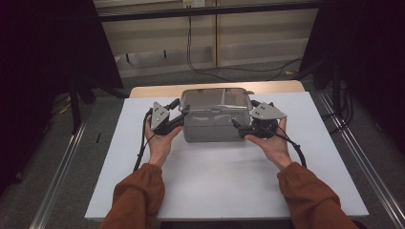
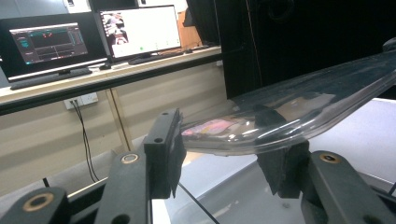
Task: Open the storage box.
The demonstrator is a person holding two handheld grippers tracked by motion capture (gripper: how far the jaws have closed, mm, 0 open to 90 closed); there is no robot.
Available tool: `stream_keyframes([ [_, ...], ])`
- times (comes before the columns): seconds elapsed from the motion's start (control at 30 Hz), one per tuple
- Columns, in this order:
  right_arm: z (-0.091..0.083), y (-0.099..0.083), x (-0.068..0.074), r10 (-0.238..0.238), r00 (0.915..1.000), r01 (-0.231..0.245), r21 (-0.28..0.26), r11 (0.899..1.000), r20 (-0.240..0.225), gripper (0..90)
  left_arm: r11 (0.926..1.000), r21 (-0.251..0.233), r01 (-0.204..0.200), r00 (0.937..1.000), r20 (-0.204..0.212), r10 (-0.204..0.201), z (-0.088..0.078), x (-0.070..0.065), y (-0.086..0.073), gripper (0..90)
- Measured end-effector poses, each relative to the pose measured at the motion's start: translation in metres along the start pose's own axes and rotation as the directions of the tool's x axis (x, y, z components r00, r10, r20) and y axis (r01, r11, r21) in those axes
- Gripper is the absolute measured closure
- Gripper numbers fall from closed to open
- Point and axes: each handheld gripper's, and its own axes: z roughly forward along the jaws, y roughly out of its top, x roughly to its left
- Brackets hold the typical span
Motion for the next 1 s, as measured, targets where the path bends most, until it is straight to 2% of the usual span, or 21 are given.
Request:
stream_keyframes([
  [0.23, 0.0, 0.002, -0.009, 0.004, 0.9997, -0.003, -0.038, 0.999, 0.023, 21.2, 1.0, 0.0, 0.007, 1.0, 0.003, -0.007, 0.001, 0.001, 0.002, 52.6],
  [0.4, 0.004, 0.002, -0.015, 0.032, 0.9993, -0.031, -0.052, 0.998, 0.018, 27.9, 0.9999, 0.005, 0.015, 0.9998, 0.009, -0.015, 0.002, 0.003, 0.005, 52.1],
  [0.47, 0.007, 0.004, -0.017, 0.038, 0.999, -0.036, -0.062, 0.997, 0.025, 32.1, 0.9999, 0.009, 0.008, 0.9999, 0.007, -0.008, 0.003, 0.003, 0.006, 50.9],
  [0.5, 0.008, 0.006, -0.018, 0.045, 0.9988, -0.043, -0.07, 0.997, 0.02, 34.0, 0.9999, 0.015, -0.009, 0.9999, 0.008, 0.009, 0.005, 0.003, 0.007, 50.7],
  [0.63, 0.011, 0.009, -0.021, 0.056, 0.9984, -0.055, -0.086, 0.995, 0.012, 39.4, 0.9999, 0.011, 0.0, 0.9999, 0.015, 0.0, 0.006, 0.006, 0.009, 51.3],
  [1.0, 0.016, 0.014, -0.027, 0.099, 0.9948, -0.101, -0.129, 0.986, -0.02, 44.3, 0.9999, 0.01, 0.007, 0.9999, 0.015, -0.007, 0.013, 0.012, 0.012, 53.0],
])
